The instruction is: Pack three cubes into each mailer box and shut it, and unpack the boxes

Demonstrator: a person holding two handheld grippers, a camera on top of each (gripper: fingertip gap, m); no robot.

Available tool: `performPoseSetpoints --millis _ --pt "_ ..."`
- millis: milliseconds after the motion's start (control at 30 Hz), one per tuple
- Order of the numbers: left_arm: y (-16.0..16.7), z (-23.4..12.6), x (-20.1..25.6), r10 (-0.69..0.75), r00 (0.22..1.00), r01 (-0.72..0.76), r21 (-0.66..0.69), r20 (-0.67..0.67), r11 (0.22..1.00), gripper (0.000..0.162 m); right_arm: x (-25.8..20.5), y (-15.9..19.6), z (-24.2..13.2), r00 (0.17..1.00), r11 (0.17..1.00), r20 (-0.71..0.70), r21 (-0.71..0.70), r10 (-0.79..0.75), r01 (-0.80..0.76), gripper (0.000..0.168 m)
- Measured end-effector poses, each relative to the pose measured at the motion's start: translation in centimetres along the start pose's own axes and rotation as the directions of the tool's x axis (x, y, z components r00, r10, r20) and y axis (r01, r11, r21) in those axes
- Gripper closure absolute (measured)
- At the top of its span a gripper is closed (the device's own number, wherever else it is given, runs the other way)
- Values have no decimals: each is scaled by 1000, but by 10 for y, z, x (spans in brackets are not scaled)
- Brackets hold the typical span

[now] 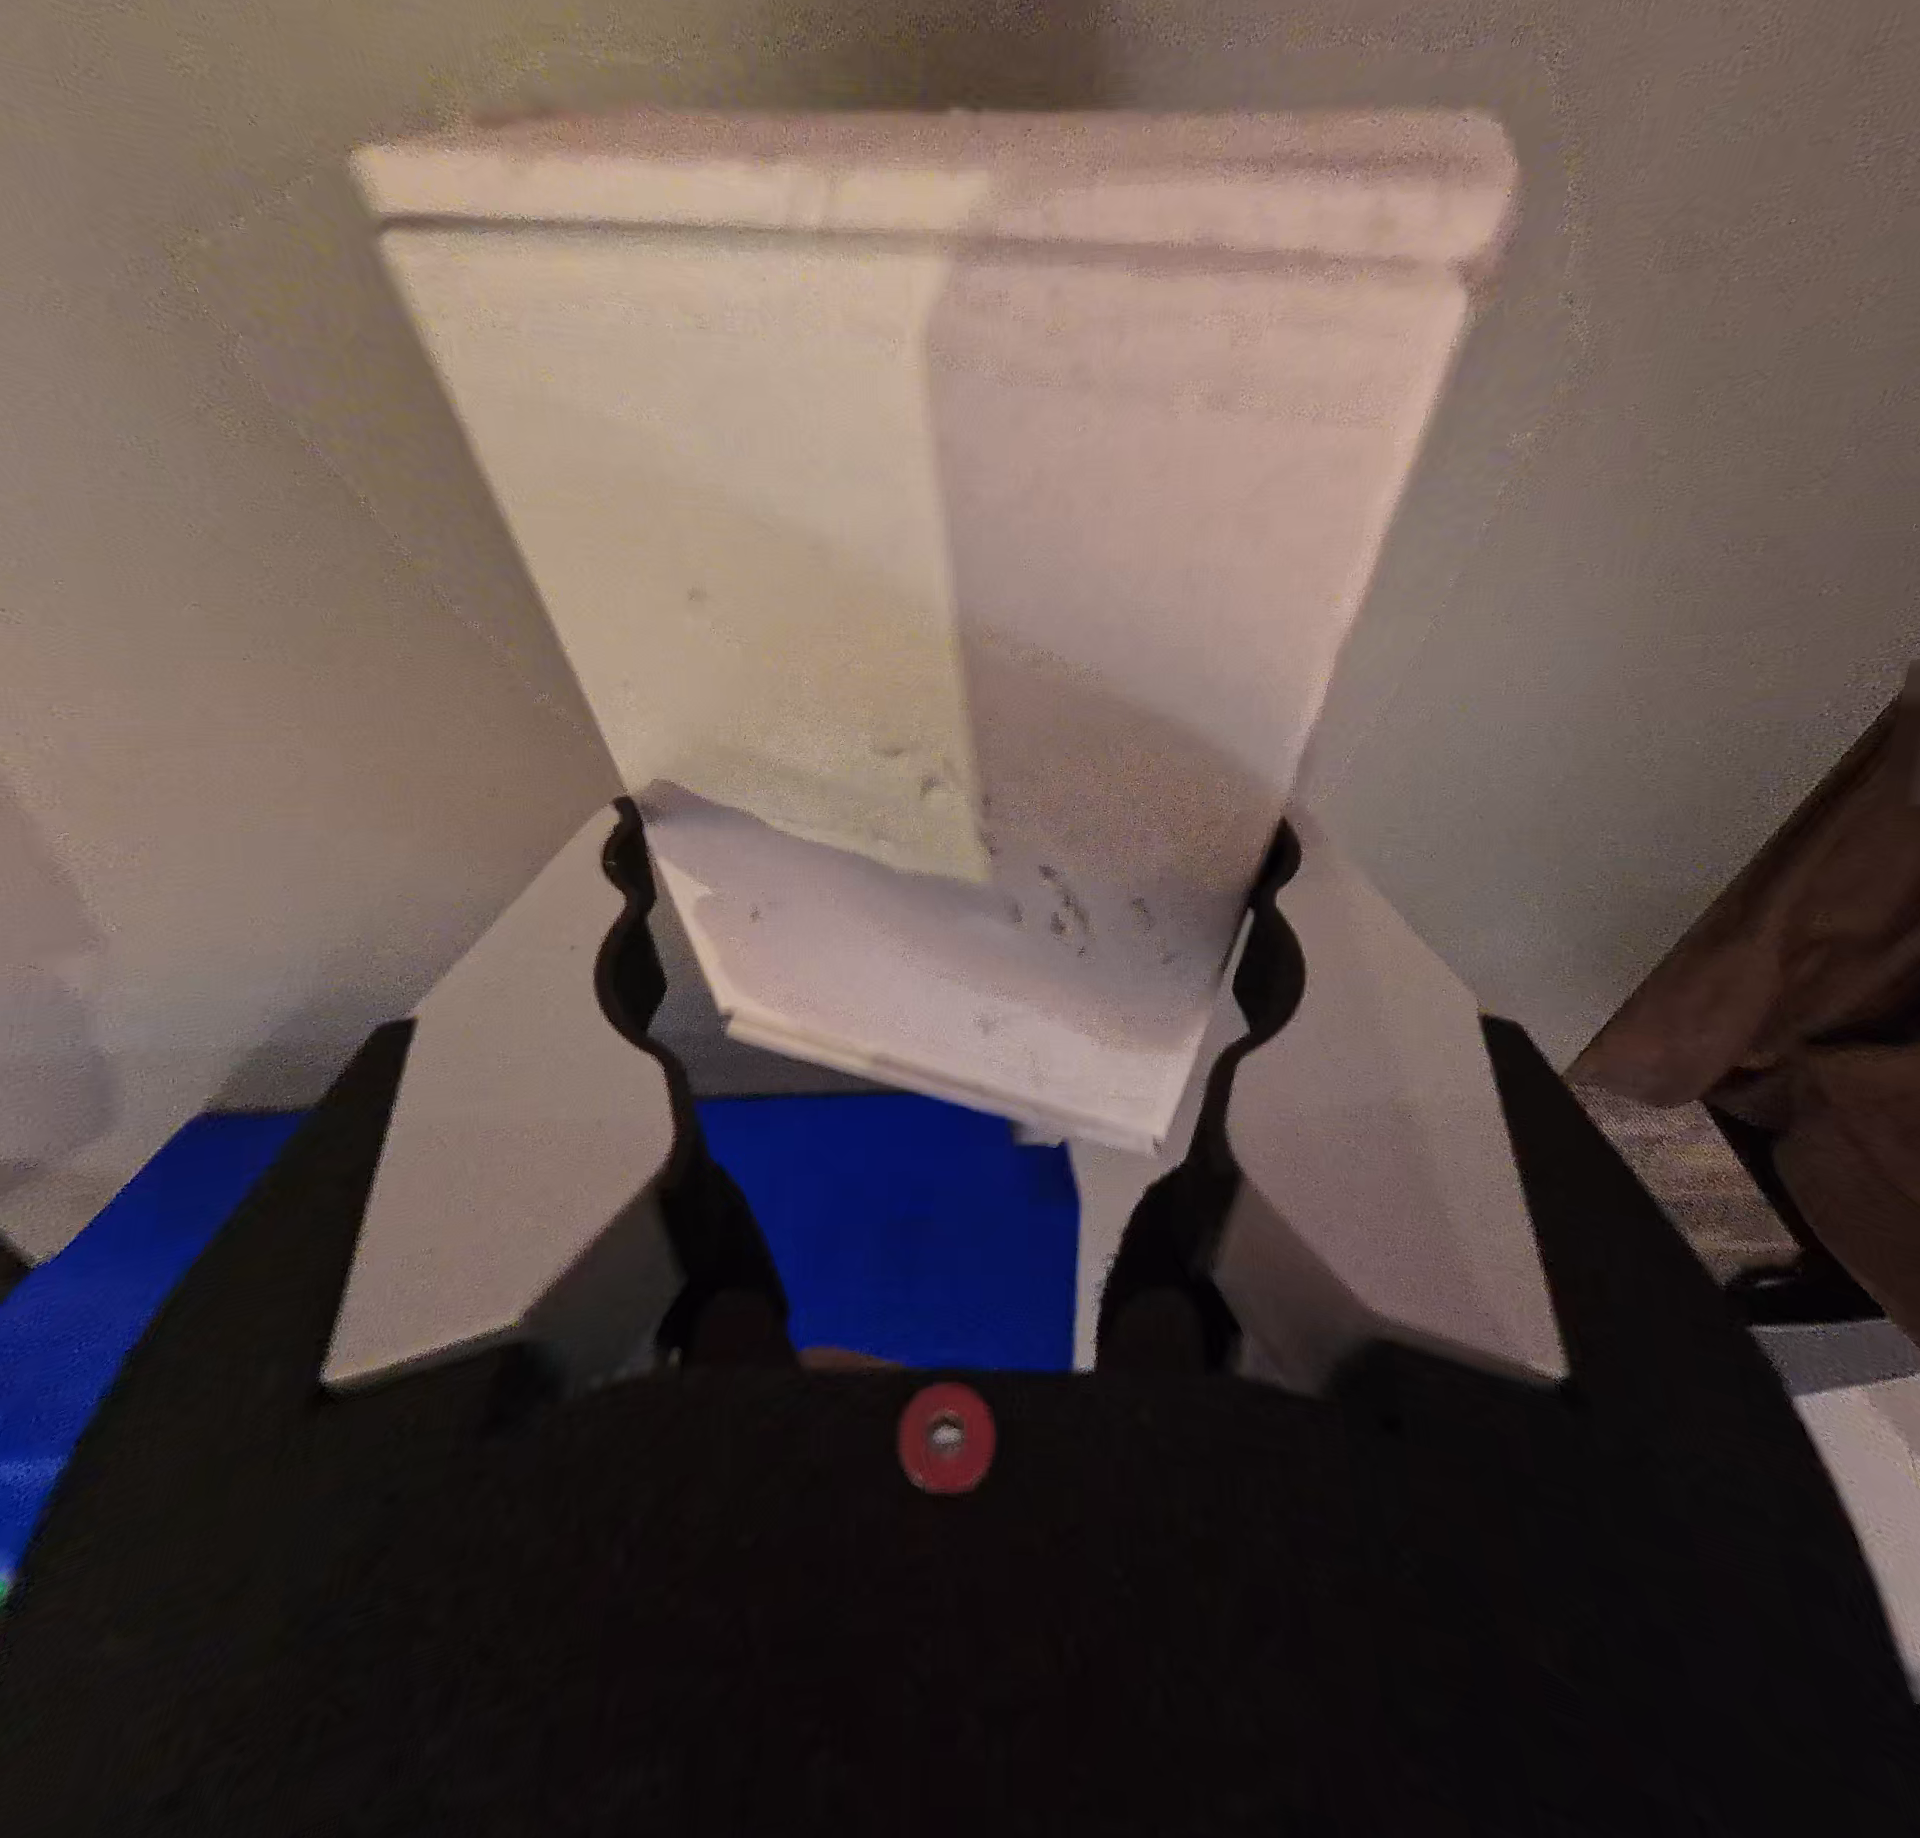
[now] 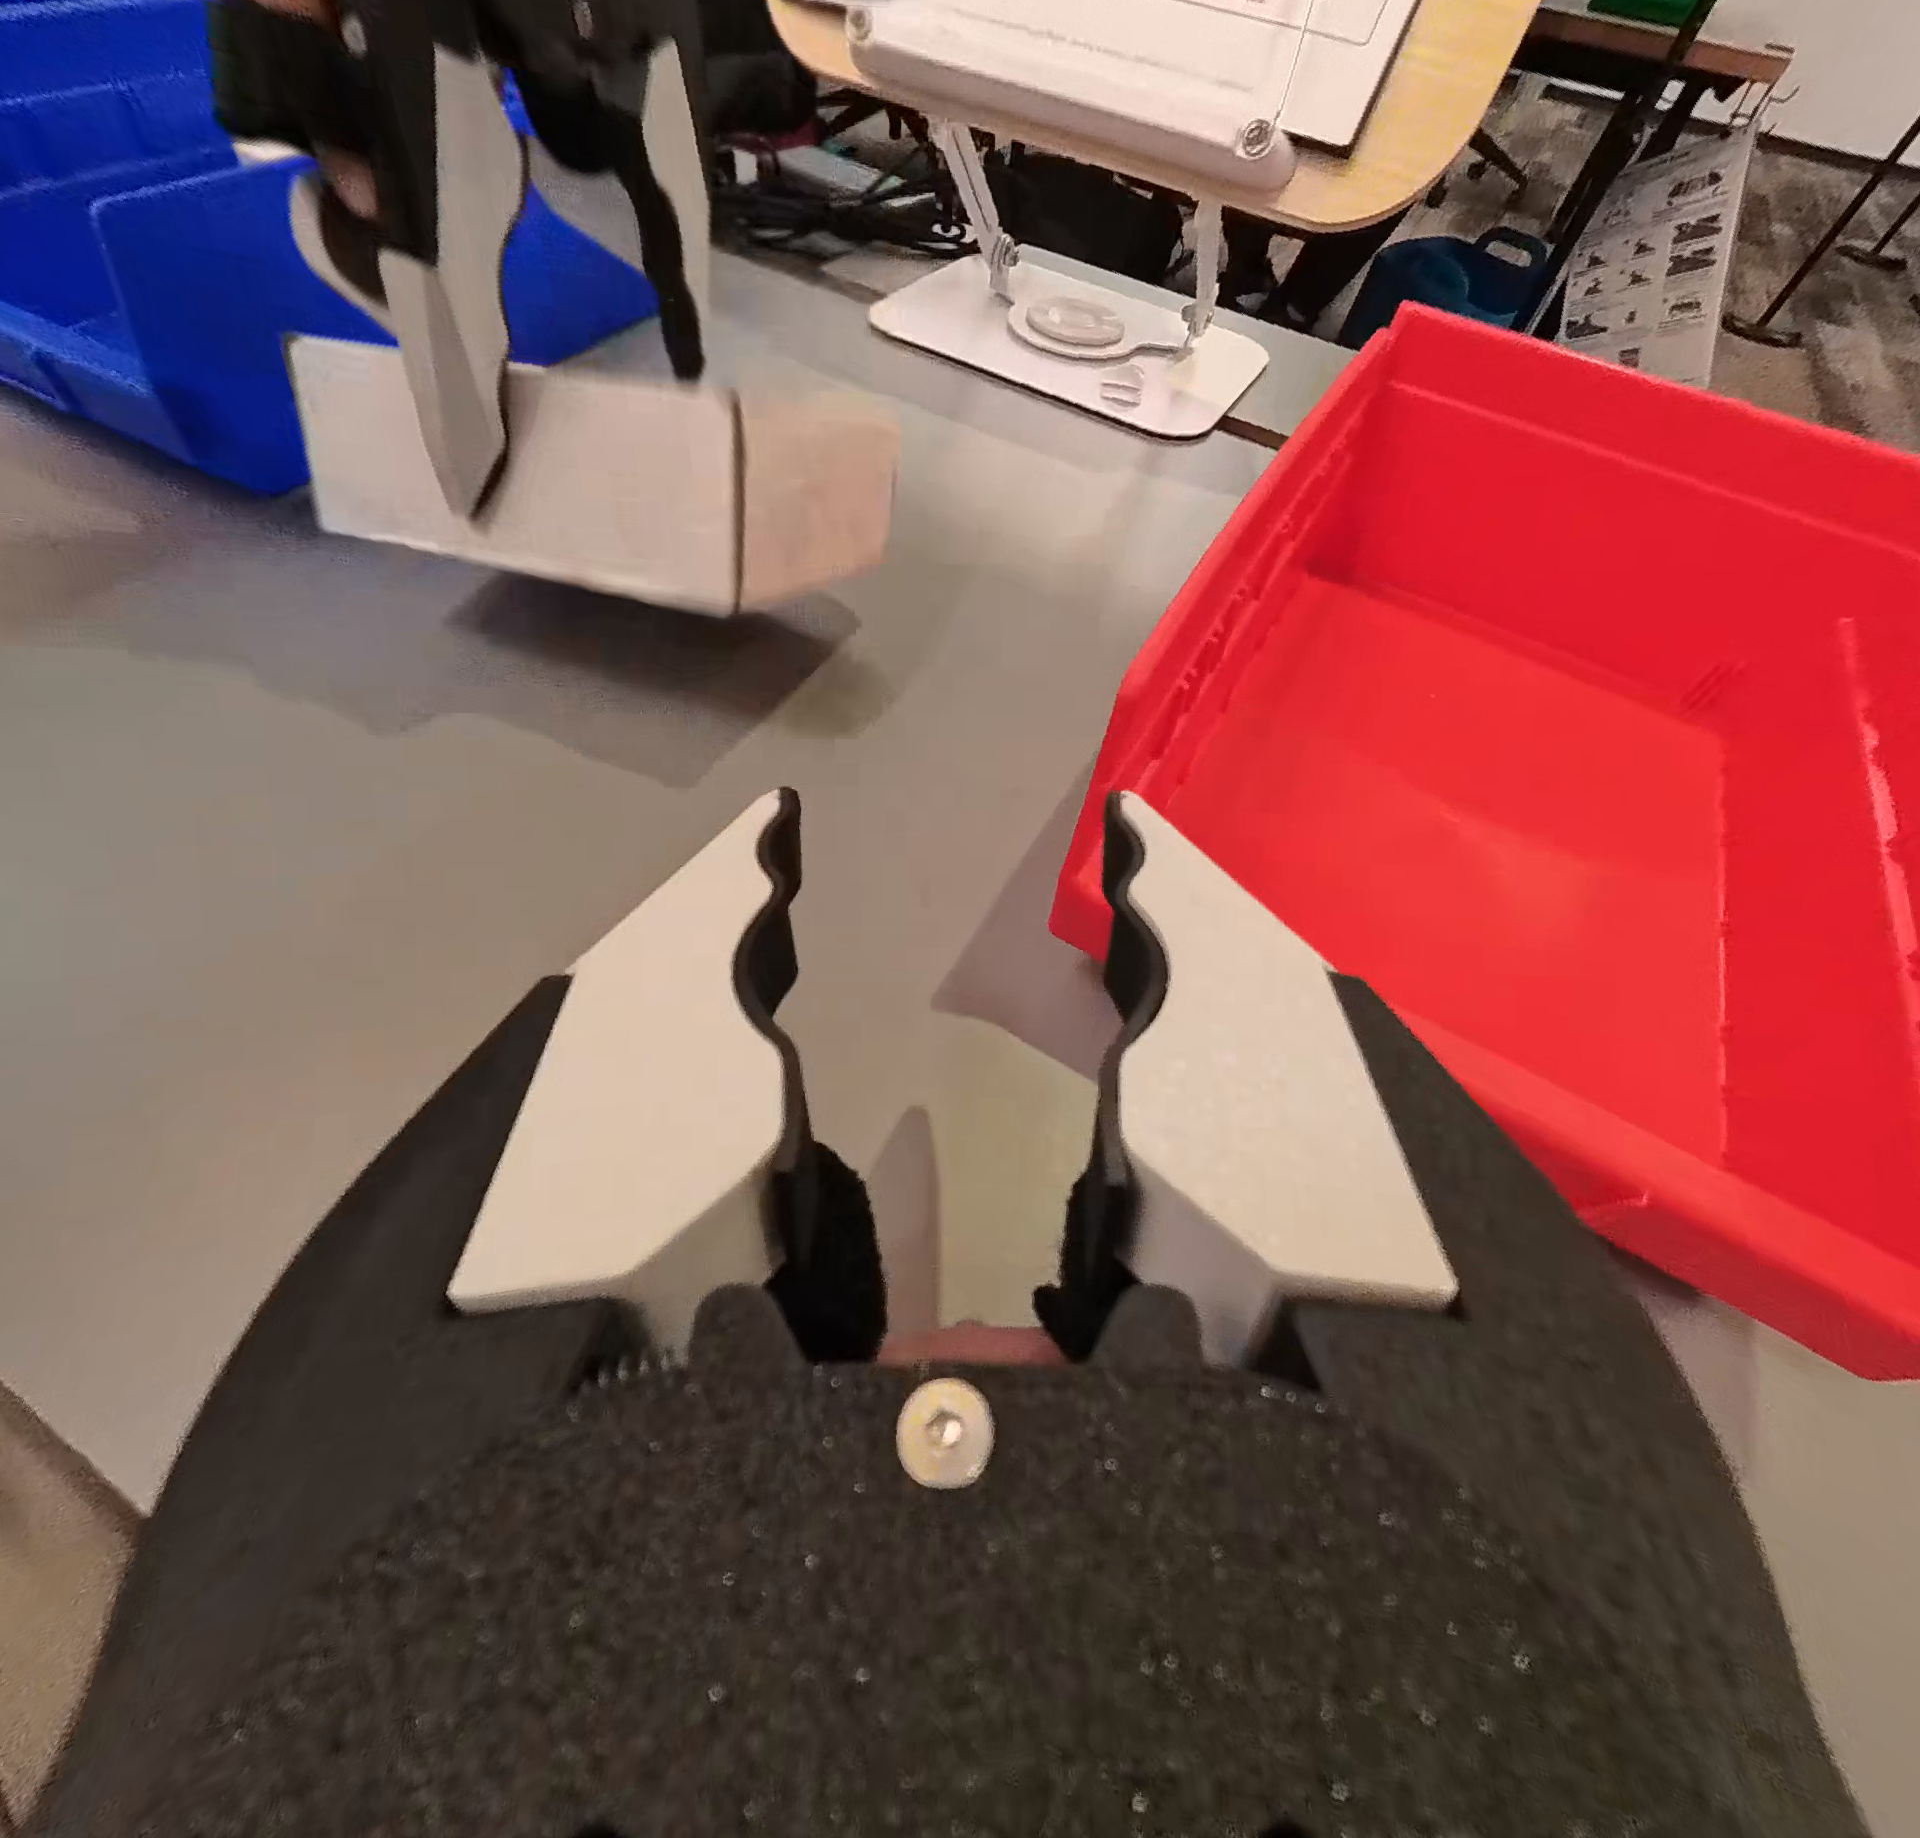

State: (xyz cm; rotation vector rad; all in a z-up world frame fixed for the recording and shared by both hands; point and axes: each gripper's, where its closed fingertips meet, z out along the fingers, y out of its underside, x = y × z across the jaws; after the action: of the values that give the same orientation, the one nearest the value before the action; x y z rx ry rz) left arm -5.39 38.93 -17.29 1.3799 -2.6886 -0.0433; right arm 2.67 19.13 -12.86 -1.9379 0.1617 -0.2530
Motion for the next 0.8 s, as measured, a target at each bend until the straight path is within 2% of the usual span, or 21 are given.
performPoseSetpoints --millis 100,167,267,333,367,433,467,567,633,733,767,800 --pt "-12 11 15 30 999 -30 -9 -17 1000 50 -4 1 0 1000 1000 18 -1 0 0 111" --pt "-20 9 28 14 995 -12 17 -96 1000 51 -15 6 4 997 999 73 -32 7 -4 110" --pt "-20 9 31 38 992 -39 -4 -118 999 51 -52 28 18 972 986 232 -165 32 7 91" --pt "-21 7 37 28 981 -28 2 -191 1000 50 -70 25 31 963 982 261 -159 -62 106 78" --pt "-21 6 38 26 973 -26 1 -227 1000 50 -73 18 39 960 974 233 -129 -155 189 78" --pt "-20 5 40 23 960 -27 -11 -278 1000 50 -58 0 57 938 932 68 -112 -340 345 80" --pt "-18 5 42 21 953 -29 -23 -303 999 51 -59 -9 62 915 910 43 -98 -401 404 83" --pt "-16 5 49 44 936 -60 -34 -349 998 50 -81 -18 76 840 846 141 -24 -524 532 84" --pt "-16 5 50 49 934 -61 -23 -353 998 50 -83 -13 88 790 796 169 -43 -590 604 71" --pt "-17 5 51 65 931 -56 35 -359 998 50 -78 -15 96 740 743 140 -38 -658 668 90" --pt "-17 4 51 66 933 -48 58 -353 997 50 -78 -16 96 731 735 151 -35 -666 677 91" --pt "-18 0 51 76 936 -46 95 -344 994 58 -77 -16 95 733 739 176 -40 -657 673 92"
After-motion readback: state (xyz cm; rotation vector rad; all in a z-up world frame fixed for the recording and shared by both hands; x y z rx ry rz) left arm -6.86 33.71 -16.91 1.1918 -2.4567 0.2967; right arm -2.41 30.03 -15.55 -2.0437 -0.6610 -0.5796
